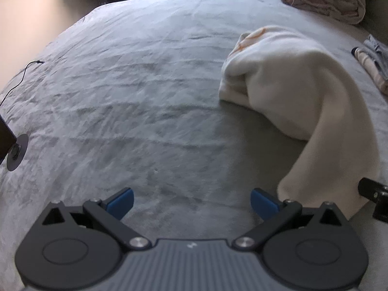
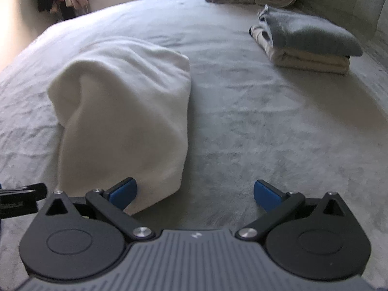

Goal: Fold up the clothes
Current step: 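Move both grippers toward the crumpled white T-shirt on the bed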

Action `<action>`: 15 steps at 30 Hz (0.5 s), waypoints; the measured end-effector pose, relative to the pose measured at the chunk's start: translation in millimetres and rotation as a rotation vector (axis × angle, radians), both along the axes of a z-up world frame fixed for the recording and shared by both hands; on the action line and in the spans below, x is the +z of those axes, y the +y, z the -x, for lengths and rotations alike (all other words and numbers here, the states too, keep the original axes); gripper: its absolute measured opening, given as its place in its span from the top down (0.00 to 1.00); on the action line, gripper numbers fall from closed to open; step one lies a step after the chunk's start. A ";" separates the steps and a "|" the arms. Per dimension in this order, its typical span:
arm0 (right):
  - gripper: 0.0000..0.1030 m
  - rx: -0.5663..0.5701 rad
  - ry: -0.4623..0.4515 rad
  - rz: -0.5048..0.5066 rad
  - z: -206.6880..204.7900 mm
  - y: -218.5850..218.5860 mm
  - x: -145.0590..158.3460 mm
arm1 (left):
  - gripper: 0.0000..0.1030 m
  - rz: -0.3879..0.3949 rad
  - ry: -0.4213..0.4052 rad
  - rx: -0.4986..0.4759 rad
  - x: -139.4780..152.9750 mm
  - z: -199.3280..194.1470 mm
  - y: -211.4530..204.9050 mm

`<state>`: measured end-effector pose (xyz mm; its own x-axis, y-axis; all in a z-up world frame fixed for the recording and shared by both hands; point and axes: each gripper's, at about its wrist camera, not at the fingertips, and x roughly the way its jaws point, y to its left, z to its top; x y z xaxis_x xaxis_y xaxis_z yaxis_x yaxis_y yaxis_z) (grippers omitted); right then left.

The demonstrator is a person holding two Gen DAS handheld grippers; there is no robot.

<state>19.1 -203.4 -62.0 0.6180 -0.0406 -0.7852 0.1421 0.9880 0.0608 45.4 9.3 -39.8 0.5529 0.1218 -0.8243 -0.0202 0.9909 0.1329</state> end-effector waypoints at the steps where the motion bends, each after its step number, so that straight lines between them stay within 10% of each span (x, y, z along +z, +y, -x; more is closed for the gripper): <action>1: 0.00 0.002 0.003 0.004 -1.9 0.1 -1.9 | 0.00 -0.003 0.006 -0.004 -2.3 -1.6 0.6; 15: 0.00 0.026 -0.014 0.055 -6.8 7.4 -9.2 | 0.00 0.073 -0.068 -0.035 -17.3 7.4 11.1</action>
